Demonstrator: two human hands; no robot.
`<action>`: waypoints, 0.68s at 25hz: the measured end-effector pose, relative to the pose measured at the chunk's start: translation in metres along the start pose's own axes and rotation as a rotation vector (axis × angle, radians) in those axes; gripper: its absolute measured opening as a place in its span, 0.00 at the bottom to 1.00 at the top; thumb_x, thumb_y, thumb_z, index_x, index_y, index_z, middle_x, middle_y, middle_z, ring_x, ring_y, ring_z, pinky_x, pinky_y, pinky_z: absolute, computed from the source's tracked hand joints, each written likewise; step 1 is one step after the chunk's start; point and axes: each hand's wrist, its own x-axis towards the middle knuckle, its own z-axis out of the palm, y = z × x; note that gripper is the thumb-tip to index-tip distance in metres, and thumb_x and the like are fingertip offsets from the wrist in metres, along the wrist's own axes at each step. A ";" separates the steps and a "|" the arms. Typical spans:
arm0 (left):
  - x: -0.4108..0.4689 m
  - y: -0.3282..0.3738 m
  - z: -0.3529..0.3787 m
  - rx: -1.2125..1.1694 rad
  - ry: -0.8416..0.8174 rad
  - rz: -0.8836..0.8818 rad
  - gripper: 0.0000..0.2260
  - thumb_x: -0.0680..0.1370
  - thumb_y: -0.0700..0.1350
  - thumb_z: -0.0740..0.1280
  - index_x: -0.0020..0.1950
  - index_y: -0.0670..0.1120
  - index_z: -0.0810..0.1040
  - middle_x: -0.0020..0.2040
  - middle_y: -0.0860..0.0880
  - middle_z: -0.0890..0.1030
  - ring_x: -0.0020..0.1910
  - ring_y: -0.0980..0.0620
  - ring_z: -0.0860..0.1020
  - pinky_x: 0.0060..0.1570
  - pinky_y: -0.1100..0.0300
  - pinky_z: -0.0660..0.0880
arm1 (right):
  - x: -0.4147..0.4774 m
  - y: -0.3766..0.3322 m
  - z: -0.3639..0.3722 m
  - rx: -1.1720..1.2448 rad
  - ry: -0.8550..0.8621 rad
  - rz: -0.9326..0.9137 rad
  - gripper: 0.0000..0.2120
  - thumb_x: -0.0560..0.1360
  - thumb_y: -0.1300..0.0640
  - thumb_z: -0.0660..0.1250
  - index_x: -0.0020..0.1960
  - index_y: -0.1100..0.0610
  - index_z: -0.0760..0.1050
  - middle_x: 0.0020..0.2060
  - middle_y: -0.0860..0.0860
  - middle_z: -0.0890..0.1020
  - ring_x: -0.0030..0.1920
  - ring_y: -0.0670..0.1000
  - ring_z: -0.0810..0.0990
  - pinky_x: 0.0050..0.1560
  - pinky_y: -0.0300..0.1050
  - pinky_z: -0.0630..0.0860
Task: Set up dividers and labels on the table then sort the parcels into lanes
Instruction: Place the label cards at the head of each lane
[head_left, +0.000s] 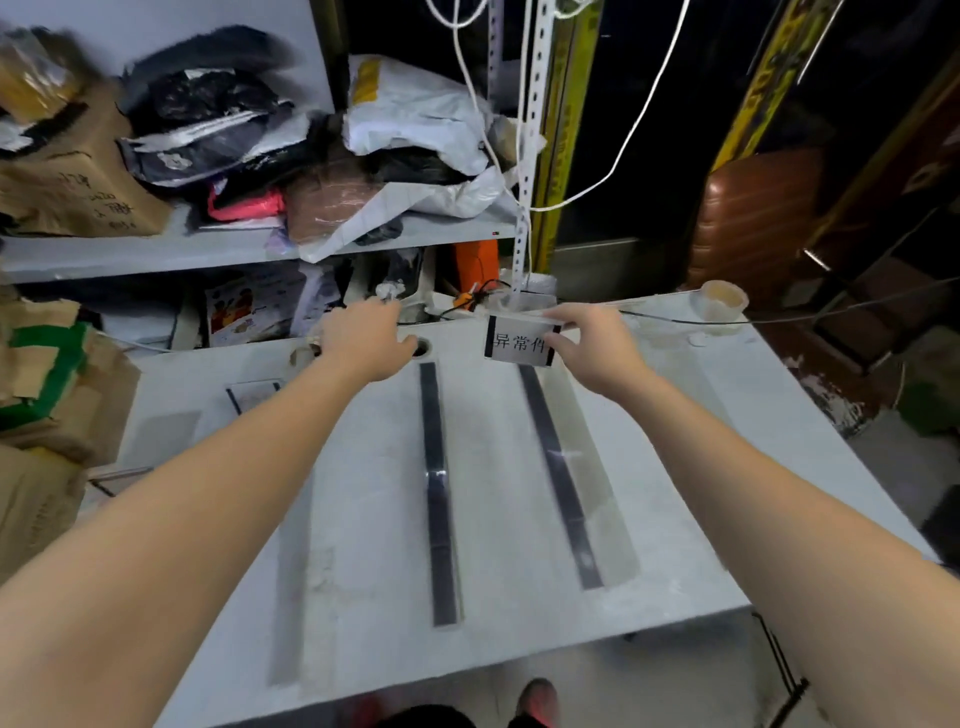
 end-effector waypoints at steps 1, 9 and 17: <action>-0.002 0.018 -0.004 -0.002 0.025 0.006 0.18 0.79 0.57 0.63 0.60 0.45 0.76 0.54 0.43 0.81 0.54 0.39 0.79 0.47 0.50 0.75 | -0.002 0.011 -0.011 0.008 0.003 -0.003 0.15 0.80 0.58 0.69 0.66 0.57 0.81 0.61 0.52 0.84 0.60 0.52 0.81 0.62 0.48 0.76; 0.013 0.104 -0.012 -0.014 0.036 0.037 0.18 0.79 0.54 0.65 0.64 0.45 0.77 0.58 0.44 0.80 0.57 0.40 0.78 0.52 0.49 0.73 | -0.006 0.087 -0.065 0.009 0.047 0.091 0.15 0.81 0.59 0.69 0.67 0.57 0.80 0.63 0.54 0.83 0.62 0.56 0.80 0.57 0.49 0.77; 0.065 0.116 0.022 0.012 -0.026 0.067 0.20 0.80 0.56 0.63 0.67 0.45 0.71 0.56 0.42 0.81 0.53 0.38 0.80 0.42 0.51 0.73 | 0.024 0.131 -0.044 -0.039 -0.012 0.183 0.15 0.80 0.60 0.70 0.66 0.61 0.80 0.62 0.57 0.83 0.60 0.58 0.81 0.57 0.48 0.77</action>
